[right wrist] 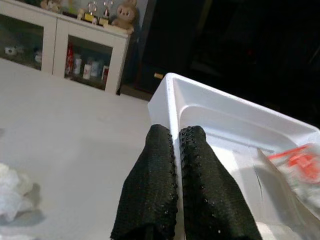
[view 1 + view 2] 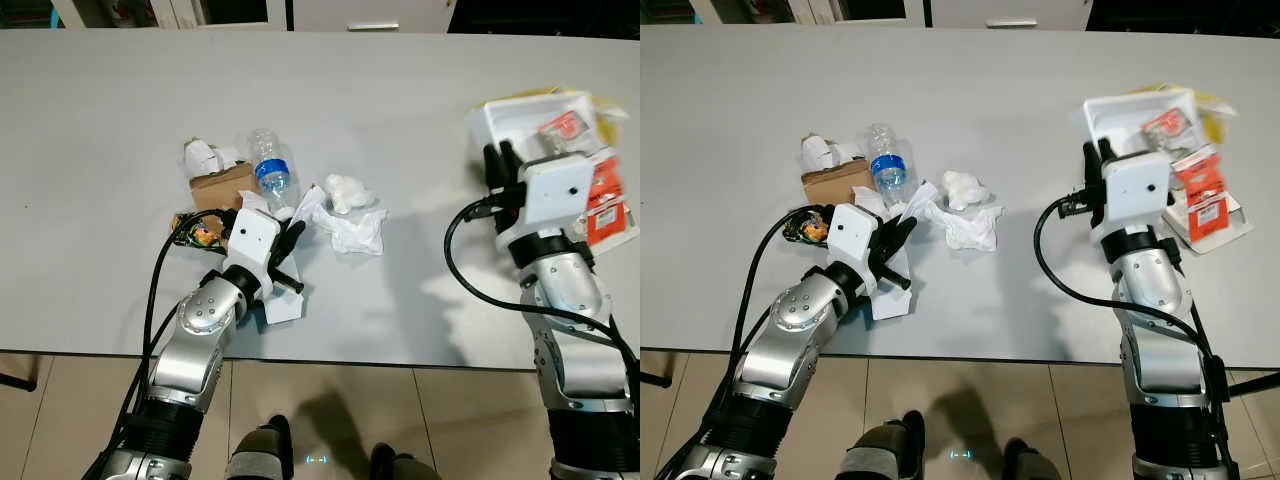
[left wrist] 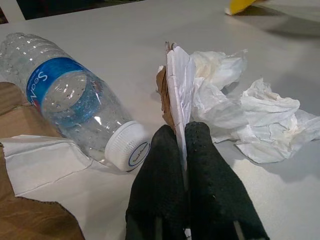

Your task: Picking trash to rubbish bin

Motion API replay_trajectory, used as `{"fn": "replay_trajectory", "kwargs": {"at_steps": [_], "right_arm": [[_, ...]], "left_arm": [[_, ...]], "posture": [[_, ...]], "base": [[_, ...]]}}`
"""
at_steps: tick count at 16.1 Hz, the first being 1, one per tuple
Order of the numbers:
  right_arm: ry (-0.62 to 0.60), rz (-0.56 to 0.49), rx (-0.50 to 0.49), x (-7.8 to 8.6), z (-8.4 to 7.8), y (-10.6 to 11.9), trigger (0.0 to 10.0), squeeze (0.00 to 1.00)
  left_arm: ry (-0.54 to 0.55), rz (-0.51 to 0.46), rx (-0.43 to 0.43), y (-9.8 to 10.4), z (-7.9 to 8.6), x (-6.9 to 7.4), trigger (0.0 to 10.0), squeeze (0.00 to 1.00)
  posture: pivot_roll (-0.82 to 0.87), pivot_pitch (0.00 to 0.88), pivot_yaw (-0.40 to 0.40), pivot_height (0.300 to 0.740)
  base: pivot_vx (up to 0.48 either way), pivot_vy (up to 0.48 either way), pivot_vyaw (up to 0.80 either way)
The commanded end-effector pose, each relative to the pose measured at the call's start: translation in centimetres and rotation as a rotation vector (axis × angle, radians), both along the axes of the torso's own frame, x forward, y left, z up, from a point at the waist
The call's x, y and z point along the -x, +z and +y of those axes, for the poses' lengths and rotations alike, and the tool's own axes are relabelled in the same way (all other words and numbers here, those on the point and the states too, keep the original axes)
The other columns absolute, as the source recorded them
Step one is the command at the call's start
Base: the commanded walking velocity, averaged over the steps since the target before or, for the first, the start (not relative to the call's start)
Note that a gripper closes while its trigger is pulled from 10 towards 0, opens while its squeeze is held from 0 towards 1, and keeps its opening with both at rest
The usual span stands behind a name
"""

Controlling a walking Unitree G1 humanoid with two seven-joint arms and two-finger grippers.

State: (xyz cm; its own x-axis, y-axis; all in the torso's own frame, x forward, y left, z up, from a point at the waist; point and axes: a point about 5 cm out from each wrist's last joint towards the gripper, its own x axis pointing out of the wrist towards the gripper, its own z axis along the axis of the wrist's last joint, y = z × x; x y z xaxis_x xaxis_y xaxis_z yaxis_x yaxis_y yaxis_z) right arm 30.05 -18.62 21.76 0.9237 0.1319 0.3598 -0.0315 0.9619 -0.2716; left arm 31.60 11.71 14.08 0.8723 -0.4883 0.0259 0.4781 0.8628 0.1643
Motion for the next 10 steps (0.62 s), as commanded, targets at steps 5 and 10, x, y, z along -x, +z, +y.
{"fn": "replay_trajectory", "kwargs": {"at_steps": [5,10], "right_arm": [[-0.015,-0.066,-0.002,0.7,1.1,2.1,0.0,0.00],[0.082,-0.031,-0.321,0.9,2.2,2.4,0.0,0.00]], "left_arm": [[-0.003,-0.009,-0.002,0.0,-0.3,-0.2,10.0,0.00],[-0.003,-0.011,0.000,-0.1,-0.5,-0.4,10.0,0.00]], "posture": [[0.25,0.191,0.026,0.740],[0.24,0.178,0.020,0.740]], "base": [[0.000,0.000,0.00],[0.000,0.000,0.00]]}}
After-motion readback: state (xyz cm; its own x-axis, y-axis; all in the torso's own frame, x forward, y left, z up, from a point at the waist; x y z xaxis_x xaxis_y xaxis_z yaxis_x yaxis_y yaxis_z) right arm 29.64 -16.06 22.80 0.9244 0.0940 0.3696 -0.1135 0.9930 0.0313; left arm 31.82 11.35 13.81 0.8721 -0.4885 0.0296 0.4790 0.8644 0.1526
